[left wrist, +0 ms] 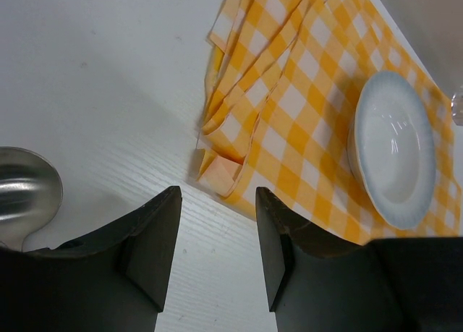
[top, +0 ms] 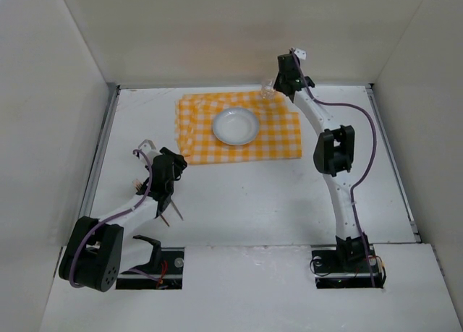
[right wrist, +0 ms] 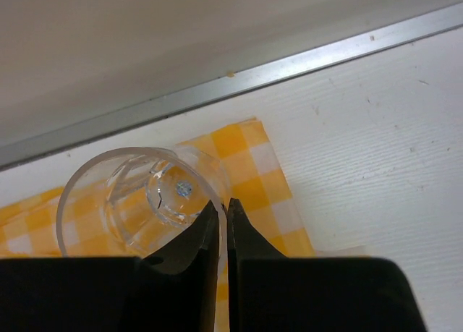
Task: Set the dinner table for one person
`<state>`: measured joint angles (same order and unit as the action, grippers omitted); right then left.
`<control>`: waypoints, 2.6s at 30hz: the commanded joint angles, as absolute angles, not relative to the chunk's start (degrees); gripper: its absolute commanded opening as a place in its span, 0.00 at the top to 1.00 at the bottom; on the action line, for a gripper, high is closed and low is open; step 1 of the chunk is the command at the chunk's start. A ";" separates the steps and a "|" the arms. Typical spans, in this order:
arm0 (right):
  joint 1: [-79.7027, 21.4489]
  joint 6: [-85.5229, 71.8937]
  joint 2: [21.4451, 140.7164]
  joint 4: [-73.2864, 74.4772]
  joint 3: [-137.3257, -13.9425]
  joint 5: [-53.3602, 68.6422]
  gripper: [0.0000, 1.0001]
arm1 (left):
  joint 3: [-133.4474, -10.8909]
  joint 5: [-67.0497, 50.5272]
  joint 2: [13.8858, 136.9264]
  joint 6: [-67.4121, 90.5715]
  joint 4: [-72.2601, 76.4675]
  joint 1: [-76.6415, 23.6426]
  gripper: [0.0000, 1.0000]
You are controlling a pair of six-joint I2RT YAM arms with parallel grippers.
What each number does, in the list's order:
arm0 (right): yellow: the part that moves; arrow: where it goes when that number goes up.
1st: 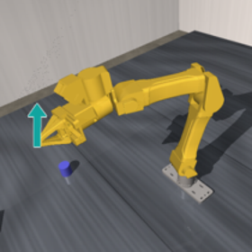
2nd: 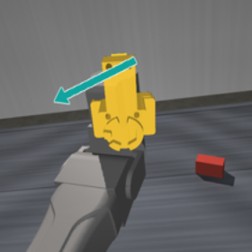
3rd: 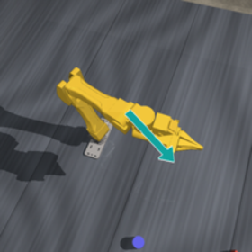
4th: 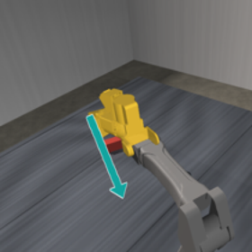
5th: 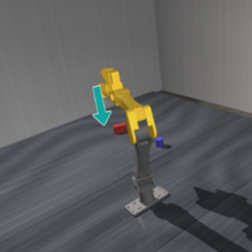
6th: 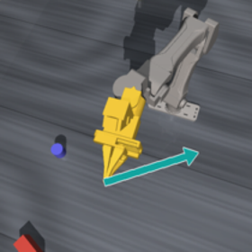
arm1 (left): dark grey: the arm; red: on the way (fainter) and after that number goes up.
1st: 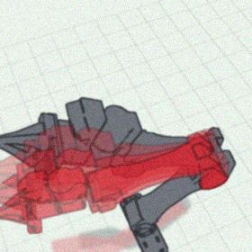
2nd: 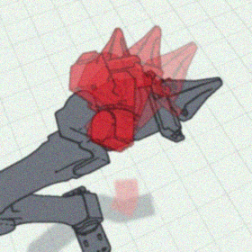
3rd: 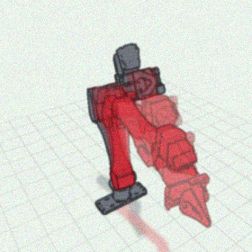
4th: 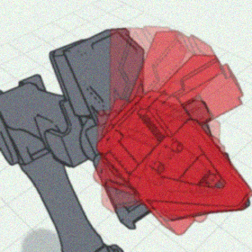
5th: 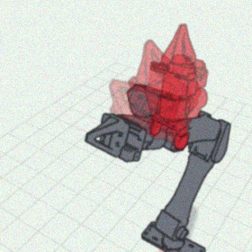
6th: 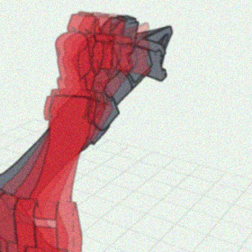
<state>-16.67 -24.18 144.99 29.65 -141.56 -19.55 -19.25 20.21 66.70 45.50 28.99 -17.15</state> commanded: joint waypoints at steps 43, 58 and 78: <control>-33.42 -30.49 66.12 -3.50 -52.78 -19.77 0.90 | -27.25 29.53 48.09 42.97 -6.39 -22.71 0.48; -46.27 -32.08 52.99 -15.81 -26.81 -19.16 0.76 | -26.37 33.40 49.82 58.09 -29.71 -30.71 0.54; -47.77 -34.28 59.50 -20.30 -25.75 -15.47 0.70 | -22.50 33.66 57.48 61.79 -25.40 -31.77 0.75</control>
